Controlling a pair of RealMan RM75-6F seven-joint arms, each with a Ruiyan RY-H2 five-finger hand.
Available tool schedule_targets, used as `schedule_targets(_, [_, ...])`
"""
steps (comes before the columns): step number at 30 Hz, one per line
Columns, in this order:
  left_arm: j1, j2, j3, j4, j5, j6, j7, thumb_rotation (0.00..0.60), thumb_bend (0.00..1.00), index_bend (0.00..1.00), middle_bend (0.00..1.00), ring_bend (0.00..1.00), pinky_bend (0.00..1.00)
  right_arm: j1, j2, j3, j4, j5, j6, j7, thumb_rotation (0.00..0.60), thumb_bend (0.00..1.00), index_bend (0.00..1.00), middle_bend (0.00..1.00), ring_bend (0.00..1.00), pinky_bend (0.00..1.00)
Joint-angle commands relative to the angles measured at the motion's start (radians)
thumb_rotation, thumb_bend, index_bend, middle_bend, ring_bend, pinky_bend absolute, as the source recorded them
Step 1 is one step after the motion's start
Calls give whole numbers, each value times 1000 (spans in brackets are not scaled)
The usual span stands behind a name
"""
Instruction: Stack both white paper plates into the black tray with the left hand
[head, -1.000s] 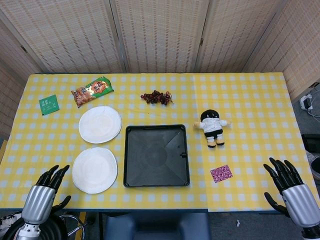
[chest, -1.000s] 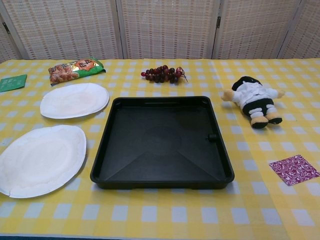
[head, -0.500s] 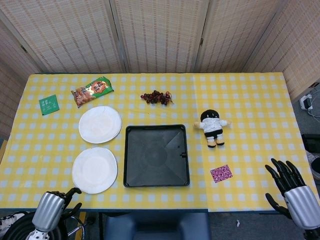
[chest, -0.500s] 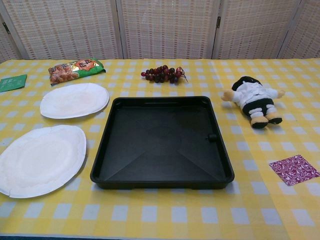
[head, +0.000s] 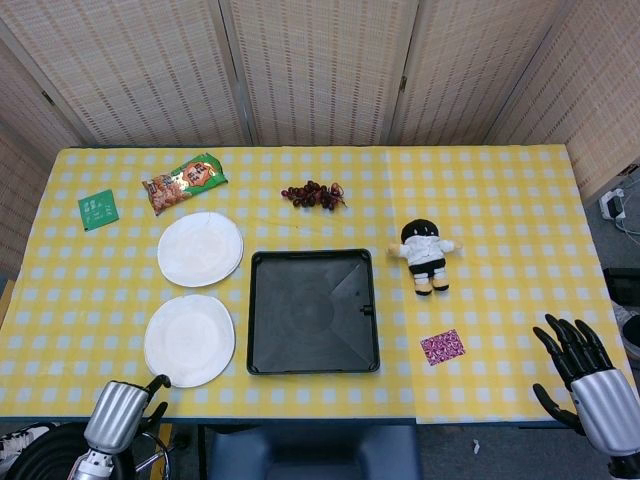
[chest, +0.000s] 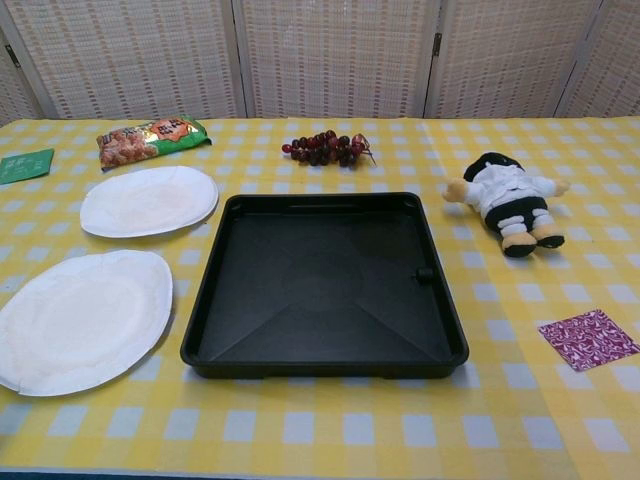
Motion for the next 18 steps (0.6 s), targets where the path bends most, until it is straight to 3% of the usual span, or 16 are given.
schedule_targets(1, [-11, -12, 2, 9, -13, -27, 3, 600, 342, 496, 1000, 1000, 1000, 1, -2, 1, -1, 4, -6, -3, 600, 365, 0, 0, 0, 0])
schedule_targets(18, [-55, -113, -20, 93, -48, -86, 30, 600, 342, 452, 1000, 1000, 1000, 6, -2, 12, -3, 27, -18, -2, 600, 365, 0, 0, 0, 0])
